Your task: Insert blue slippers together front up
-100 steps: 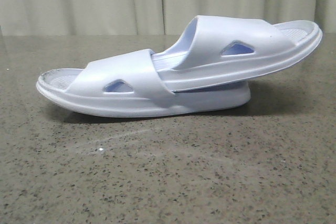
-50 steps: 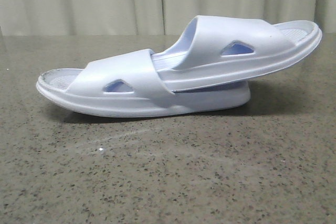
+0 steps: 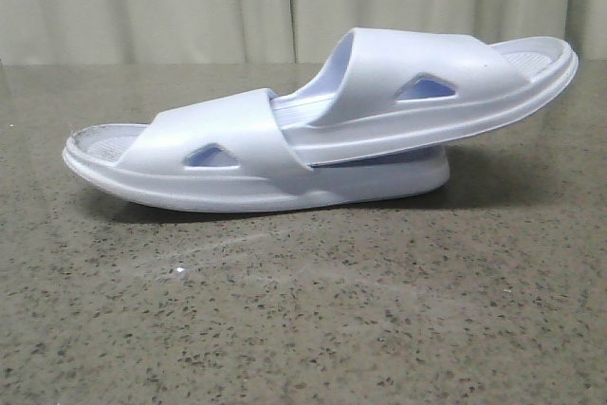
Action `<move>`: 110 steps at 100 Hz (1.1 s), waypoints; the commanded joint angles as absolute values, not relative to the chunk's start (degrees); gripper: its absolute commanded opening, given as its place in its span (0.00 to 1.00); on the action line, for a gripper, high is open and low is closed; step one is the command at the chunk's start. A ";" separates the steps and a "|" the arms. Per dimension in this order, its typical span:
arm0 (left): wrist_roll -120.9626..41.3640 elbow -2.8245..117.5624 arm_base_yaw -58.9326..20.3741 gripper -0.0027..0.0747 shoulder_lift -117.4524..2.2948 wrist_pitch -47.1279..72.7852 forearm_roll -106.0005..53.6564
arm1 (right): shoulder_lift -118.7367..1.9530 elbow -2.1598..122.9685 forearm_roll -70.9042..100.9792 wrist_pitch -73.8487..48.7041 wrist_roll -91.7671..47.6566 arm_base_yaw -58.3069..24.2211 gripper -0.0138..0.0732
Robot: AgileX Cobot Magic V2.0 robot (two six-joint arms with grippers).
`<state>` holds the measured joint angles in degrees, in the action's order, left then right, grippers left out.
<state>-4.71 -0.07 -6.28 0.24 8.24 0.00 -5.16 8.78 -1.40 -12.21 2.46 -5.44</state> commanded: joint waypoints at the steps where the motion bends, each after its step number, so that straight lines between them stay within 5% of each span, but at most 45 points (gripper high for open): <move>1: -4.08 -0.67 -6.15 0.06 1.95 3.62 -0.69 | -3.94 8.55 -3.01 -5.65 3.57 -4.19 0.04; 28: -4.08 -0.67 -6.15 0.06 1.95 3.62 -0.69 | 1.71 3.40 -2.90 -3.83 4.60 3.36 0.04; 110: -4.08 -0.67 -6.15 0.06 1.95 3.62 -0.69 | 1.71 -1.70 -2.67 -10.01 4.60 3.35 0.04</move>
